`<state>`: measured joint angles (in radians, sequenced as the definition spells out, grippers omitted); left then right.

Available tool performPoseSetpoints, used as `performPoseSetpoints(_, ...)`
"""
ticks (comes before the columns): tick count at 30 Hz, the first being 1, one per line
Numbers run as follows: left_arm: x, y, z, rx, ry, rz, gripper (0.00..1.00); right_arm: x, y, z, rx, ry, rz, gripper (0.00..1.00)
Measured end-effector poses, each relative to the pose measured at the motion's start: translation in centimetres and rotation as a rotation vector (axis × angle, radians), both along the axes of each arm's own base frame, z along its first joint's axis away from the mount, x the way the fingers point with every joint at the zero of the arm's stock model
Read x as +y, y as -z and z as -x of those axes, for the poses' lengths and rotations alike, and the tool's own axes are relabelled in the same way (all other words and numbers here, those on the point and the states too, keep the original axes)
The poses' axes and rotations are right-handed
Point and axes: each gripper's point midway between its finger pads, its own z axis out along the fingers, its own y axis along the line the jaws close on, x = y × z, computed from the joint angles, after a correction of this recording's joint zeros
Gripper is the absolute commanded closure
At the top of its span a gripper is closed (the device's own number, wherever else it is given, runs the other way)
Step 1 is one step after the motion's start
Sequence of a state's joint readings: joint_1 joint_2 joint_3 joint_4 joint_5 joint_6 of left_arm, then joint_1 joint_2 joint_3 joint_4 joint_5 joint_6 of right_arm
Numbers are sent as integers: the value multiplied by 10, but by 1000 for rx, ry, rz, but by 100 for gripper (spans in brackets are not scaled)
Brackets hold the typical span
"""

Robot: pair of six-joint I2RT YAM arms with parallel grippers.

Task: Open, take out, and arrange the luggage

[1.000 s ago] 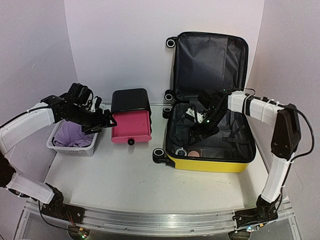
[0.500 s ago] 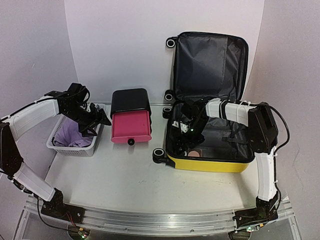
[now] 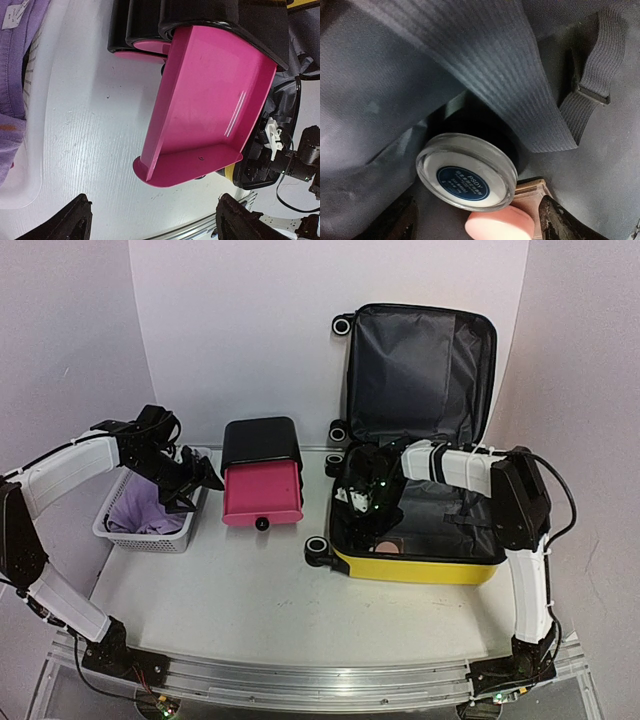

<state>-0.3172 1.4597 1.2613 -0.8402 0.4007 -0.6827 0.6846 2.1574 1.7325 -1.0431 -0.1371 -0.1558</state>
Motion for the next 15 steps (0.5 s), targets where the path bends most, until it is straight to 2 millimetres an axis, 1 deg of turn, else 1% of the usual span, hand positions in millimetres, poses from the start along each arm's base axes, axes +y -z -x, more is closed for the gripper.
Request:
performPoseSetpoints(8,0,-1,0,-2,0,0,14,7,6,-2,0,-16,-23,18)
performPoseSetpoints(11,1,-4,1,-12,-2,0,14,12,12,-2,10,-18,-41,16)
performPoseSetpoints(15,2,-8,1,-27,-6,-1,14,14,17,2,12,5,-64,18)
